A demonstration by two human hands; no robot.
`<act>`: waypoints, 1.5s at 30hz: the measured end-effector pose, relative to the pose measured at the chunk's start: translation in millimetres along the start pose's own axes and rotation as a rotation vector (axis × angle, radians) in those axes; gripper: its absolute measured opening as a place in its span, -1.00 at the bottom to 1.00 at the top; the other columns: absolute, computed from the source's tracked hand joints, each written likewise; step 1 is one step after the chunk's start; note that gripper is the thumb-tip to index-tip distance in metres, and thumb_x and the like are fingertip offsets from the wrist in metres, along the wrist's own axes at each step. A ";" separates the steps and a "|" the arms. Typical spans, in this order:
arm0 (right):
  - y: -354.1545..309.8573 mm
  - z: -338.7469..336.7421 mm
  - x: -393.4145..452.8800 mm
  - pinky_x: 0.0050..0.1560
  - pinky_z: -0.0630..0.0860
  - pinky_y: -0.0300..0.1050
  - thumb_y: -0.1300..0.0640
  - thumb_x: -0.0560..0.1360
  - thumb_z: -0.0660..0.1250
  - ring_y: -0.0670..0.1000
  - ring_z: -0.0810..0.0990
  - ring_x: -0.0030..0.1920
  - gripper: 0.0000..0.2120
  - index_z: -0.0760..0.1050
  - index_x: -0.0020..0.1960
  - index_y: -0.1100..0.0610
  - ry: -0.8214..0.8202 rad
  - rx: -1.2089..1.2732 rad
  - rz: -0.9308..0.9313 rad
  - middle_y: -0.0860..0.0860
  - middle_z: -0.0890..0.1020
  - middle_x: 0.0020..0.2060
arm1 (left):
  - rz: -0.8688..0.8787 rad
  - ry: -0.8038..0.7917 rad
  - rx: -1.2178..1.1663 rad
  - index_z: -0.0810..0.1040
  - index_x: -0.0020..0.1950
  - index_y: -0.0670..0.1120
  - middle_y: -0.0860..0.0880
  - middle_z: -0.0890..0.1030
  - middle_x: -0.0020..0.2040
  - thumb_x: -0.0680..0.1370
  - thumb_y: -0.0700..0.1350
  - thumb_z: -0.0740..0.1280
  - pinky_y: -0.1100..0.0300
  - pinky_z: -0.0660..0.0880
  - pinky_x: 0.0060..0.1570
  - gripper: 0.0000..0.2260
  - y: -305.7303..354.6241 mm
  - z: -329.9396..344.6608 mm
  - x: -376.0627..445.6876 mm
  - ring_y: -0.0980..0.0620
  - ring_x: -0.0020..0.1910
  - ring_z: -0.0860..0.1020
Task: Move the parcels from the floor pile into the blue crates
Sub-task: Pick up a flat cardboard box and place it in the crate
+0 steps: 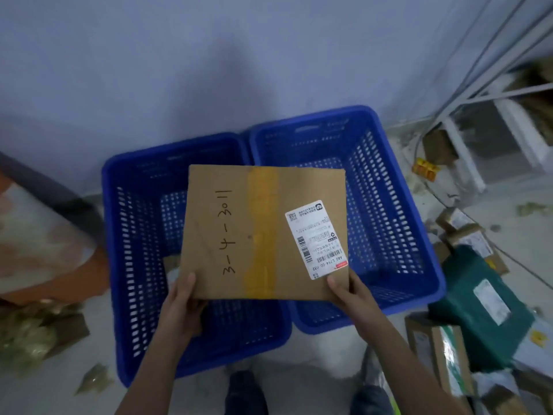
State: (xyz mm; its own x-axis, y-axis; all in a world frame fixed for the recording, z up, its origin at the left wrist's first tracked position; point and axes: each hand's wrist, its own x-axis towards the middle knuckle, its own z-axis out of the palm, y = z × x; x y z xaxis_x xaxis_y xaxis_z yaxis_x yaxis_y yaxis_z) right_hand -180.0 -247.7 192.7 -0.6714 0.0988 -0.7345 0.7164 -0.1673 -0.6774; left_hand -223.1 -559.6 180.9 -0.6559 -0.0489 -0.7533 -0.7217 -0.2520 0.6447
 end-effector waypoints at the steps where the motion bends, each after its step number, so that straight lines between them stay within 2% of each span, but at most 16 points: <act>1: -4.3 22.6 8.5 0.09 0.53 -0.16 -0.03 0.45 0.36 -0.11 0.52 0.20 -0.53 0.37 0.33 -0.10 -0.015 -0.015 0.000 -0.14 0.54 0.21 | 0.002 0.017 0.040 0.34 0.44 0.05 0.01 0.46 0.37 0.39 0.19 0.33 -0.07 0.40 0.28 -0.36 9.4 -18.8 7.1 -0.07 0.33 0.43; 3: -11.3 61.9 27.5 0.15 0.53 -0.10 0.04 0.52 0.31 -0.12 0.53 0.17 -0.58 0.34 0.35 -0.07 -0.028 -0.035 -0.012 -0.12 0.53 0.21 | -0.001 0.081 0.119 0.32 0.45 0.06 0.03 0.43 0.39 0.37 0.26 0.30 -0.06 0.36 0.32 -0.32 25.3 -47.4 19.8 -0.03 0.32 0.42; 5: -18.1 94.7 47.2 0.24 0.51 -0.01 0.03 0.54 0.28 -0.08 0.52 0.19 -0.54 0.29 0.41 -0.04 -0.022 -0.085 -0.016 -0.09 0.51 0.24 | 0.018 0.150 0.175 0.31 0.46 0.03 0.00 0.40 0.41 0.43 0.28 0.25 -0.06 0.30 0.39 -0.35 38.0 -67.1 32.3 -0.05 0.35 0.39; 9: -30.0 139.2 96.1 0.34 0.41 0.13 -0.11 0.50 0.28 0.03 0.44 0.33 -0.37 0.14 0.50 -0.05 -0.030 -0.226 -0.052 -0.06 0.42 0.34 | 0.073 0.273 0.364 0.28 0.47 -0.11 -0.11 0.36 0.43 0.61 0.09 0.13 0.03 0.26 0.36 -0.52 50.6 -89.0 69.7 -0.13 0.40 0.34; 11: -34.3 156.5 123.4 0.35 0.40 0.13 -0.10 0.51 0.27 0.04 0.43 0.34 -0.38 0.14 0.50 -0.02 -0.047 -0.300 -0.073 -0.02 0.42 0.35 | 0.077 0.336 0.487 0.25 0.47 -0.16 -0.15 0.36 0.43 0.63 0.05 0.12 0.04 0.27 0.34 -0.53 53.1 -98.2 95.4 -0.15 0.39 0.34; 14: -34.6 178.4 166.8 0.33 0.42 0.00 -0.02 0.56 0.23 0.02 0.44 0.30 -0.44 0.15 0.50 0.05 -0.043 -0.416 -0.124 0.01 0.43 0.32 | 0.076 0.369 0.610 0.15 0.51 -0.19 -0.17 0.30 0.47 0.64 -0.05 0.12 0.01 0.25 0.38 -0.53 46.9 -111.2 139.5 -0.15 0.43 0.30; 18: -19.7 195.4 220.8 0.31 0.39 -0.09 -0.01 0.56 0.24 -0.02 0.42 0.28 -0.43 0.14 0.50 0.07 -0.022 -0.455 -0.146 -0.05 0.42 0.29 | 0.054 0.350 0.706 0.17 0.48 -0.18 -0.17 0.30 0.45 0.63 -0.12 0.14 -0.03 0.29 0.38 -0.57 30.3 -126.4 204.6 -0.17 0.40 0.32; 23: 18.3 212.1 276.0 0.29 0.45 0.03 0.01 0.56 0.25 0.06 0.48 0.25 -0.47 0.20 0.47 0.10 -0.031 -0.483 -0.108 0.05 0.47 0.29 | 0.001 0.382 0.730 0.16 0.47 -0.17 -0.19 0.32 0.41 0.63 -0.14 0.14 -0.05 0.34 0.32 -0.58 -1.4 -146.3 264.0 -0.20 0.35 0.37; 26: 36.5 217.3 303.4 0.28 0.47 0.09 0.03 0.54 0.28 0.02 0.49 0.16 -0.51 0.27 0.42 0.13 -0.041 -0.471 -0.069 0.05 0.49 0.24 | 0.011 0.343 0.747 0.07 0.52 -0.14 -0.16 0.26 0.47 0.62 -0.13 0.15 -0.02 0.29 0.39 -0.51 -26.8 -158.8 289.6 -0.16 0.41 0.31; 30: 64.1 214.9 331.4 0.14 0.53 -0.04 0.04 0.54 0.28 -0.02 0.48 0.09 -0.55 0.31 0.40 0.11 -0.027 -0.442 0.014 0.01 0.48 0.16 | 0.019 0.315 0.739 0.03 0.55 -0.08 -0.10 0.20 0.51 0.61 -0.14 0.18 -0.06 0.22 0.45 -0.45 -54.7 -164.3 315.0 -0.10 0.46 0.24; 34: 83.1 217.5 354.4 0.18 0.51 -0.04 0.10 0.59 0.22 0.02 0.46 0.19 -0.56 0.25 0.44 0.05 -0.007 -0.400 0.071 0.03 0.43 0.33 | 0.096 0.329 0.751 0.05 0.55 -0.05 -0.08 0.16 0.52 0.60 -0.15 0.19 -0.08 0.18 0.48 -0.45 -63.7 -165.5 337.5 -0.09 0.48 0.21; 36: 86.3 223.5 365.0 0.24 0.48 0.01 0.14 0.60 0.19 0.05 0.44 0.27 -0.56 0.23 0.46 0.02 -0.007 -0.345 0.062 0.03 0.40 0.37 | 0.107 0.334 0.778 0.03 0.55 -0.08 -0.08 0.09 0.53 0.62 -0.14 0.18 0.02 0.12 0.49 -0.46 -58.1 -161.5 344.7 -0.09 0.49 0.17; 38: 86.6 230.1 374.8 0.26 0.48 0.02 0.16 0.60 0.19 0.04 0.44 0.25 -0.54 0.22 0.47 -0.01 -0.004 -0.317 0.040 -0.02 0.40 0.35 | 0.116 0.343 0.818 0.02 0.55 -0.10 -0.09 0.03 0.54 0.63 -0.14 0.16 0.10 0.12 0.47 -0.47 -51.9 -158.0 352.7 -0.09 0.49 0.14; 40: 88.3 234.3 383.0 0.24 0.48 -0.03 0.19 0.59 0.19 0.01 0.44 0.20 -0.53 0.21 0.47 -0.01 0.016 -0.314 0.035 -0.06 0.40 0.27 | 0.104 0.335 0.873 -0.01 0.55 -0.07 -0.08 -0.02 0.54 0.63 -0.09 0.15 0.08 0.11 0.48 -0.46 -49.0 -157.7 357.8 -0.12 0.49 0.11; 42: 95.7 234.1 390.0 0.24 0.48 -0.03 0.22 0.57 0.20 0.02 0.45 0.21 -0.52 0.23 0.46 -0.02 0.054 -0.386 0.026 -0.03 0.42 0.30 | 0.041 0.305 0.992 -0.02 0.55 -0.03 -0.07 -0.04 0.55 0.62 -0.01 0.15 0.00 0.13 0.49 -0.44 -53.2 -162.3 359.2 -0.14 0.51 0.08; 45: 110.6 237.6 395.1 0.04 0.46 -0.16 0.30 0.54 0.18 -0.02 0.47 0.09 -0.52 0.32 0.42 0.02 0.080 -0.563 -0.004 0.03 0.51 0.26 | -0.057 0.250 1.315 0.19 0.49 -0.08 -0.09 0.00 0.56 0.62 0.02 0.09 -0.06 0.17 0.45 -0.54 -66.2 -161.4 356.9 -0.14 0.52 0.02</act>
State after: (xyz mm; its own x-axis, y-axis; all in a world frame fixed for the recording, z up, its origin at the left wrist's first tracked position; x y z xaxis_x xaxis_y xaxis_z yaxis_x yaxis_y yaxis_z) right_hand -411.2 -460.2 -162.5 -0.6739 0.1757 -0.7176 0.7189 0.3801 -0.5820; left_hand -373.7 -716.3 -151.6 -0.6618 -0.2791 -0.6958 -0.5147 0.8440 0.1510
